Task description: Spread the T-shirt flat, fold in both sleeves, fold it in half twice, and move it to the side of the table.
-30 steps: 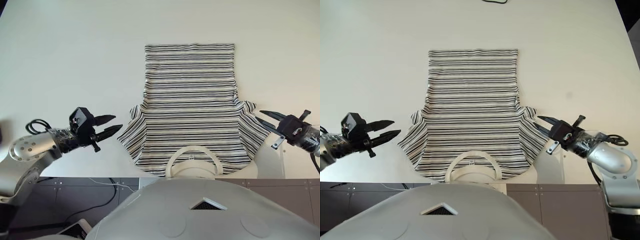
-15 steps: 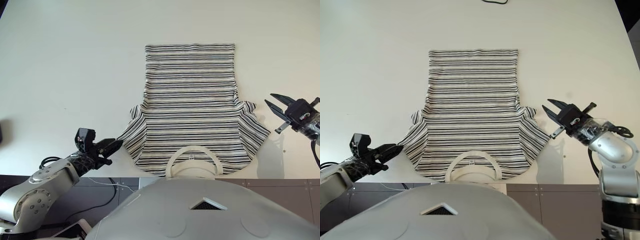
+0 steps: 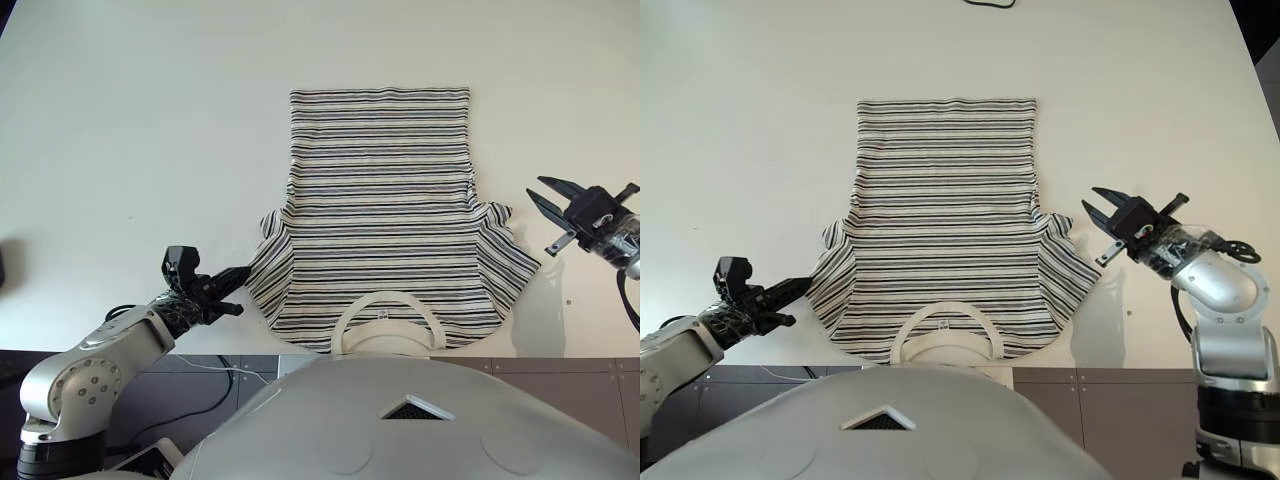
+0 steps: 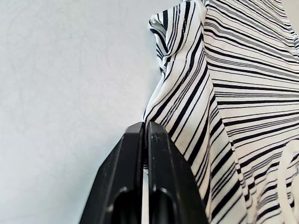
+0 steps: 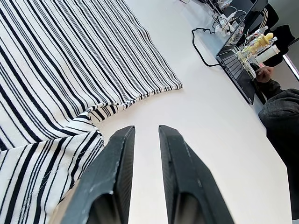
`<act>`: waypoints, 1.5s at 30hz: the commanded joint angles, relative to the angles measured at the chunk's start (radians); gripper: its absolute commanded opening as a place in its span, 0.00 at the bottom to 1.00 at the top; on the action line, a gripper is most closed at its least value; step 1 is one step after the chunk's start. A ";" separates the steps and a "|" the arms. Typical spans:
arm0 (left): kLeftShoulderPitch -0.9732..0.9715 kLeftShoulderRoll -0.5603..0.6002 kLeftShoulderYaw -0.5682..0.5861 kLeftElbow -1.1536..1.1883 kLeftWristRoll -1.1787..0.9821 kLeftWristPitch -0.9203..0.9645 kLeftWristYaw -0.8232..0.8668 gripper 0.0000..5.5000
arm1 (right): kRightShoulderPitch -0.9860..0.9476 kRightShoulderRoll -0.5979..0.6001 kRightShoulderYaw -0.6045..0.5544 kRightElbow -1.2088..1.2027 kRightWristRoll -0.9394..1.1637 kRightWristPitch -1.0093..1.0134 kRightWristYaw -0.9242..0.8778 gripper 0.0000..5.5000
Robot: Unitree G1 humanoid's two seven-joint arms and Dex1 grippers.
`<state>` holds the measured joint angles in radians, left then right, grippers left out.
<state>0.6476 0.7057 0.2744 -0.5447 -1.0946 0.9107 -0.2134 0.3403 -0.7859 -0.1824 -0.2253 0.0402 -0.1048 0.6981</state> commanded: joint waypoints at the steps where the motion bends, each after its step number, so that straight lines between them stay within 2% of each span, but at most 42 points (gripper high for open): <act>1: -0.004 0.024 0.024 -0.073 -0.028 0.046 -0.023 0.02 | -0.001 0.011 0.002 -0.008 -0.016 0.010 -0.012 0.17; 8: -0.090 0.041 0.071 -0.134 -0.070 0.070 -0.033 0.02 | 0.026 0.024 0.006 -0.022 -0.035 0.011 -0.030 0.17; 11: -0.116 0.055 0.056 -0.169 -0.065 0.065 -0.072 0.02 | 0.027 0.031 0.014 -0.024 -0.045 0.012 -0.034 0.17; 22: -0.300 0.092 -0.139 -0.214 0.106 0.044 -0.182 0.02 | -0.030 0.032 0.058 -0.002 -0.053 0.022 -0.027 0.17; 35: -0.501 0.172 -0.458 -0.145 0.409 -0.044 -0.407 0.02 | -0.112 0.025 0.115 0.039 -0.066 0.027 -0.003 0.17; 41: -0.518 0.153 -0.519 -0.112 0.502 -0.129 -0.478 0.20 | -0.116 0.026 0.127 0.041 -0.067 0.028 0.001 0.17; 45: -0.503 0.168 -0.492 -0.075 0.561 -0.232 -0.530 0.21 | -0.104 0.027 0.126 0.036 -0.066 0.029 -0.001 0.17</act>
<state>0.1435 0.8538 -0.2406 -0.6438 -0.5730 0.7307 -0.7147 0.2354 -0.7549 -0.0578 -0.1858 -0.0179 -0.0851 0.6927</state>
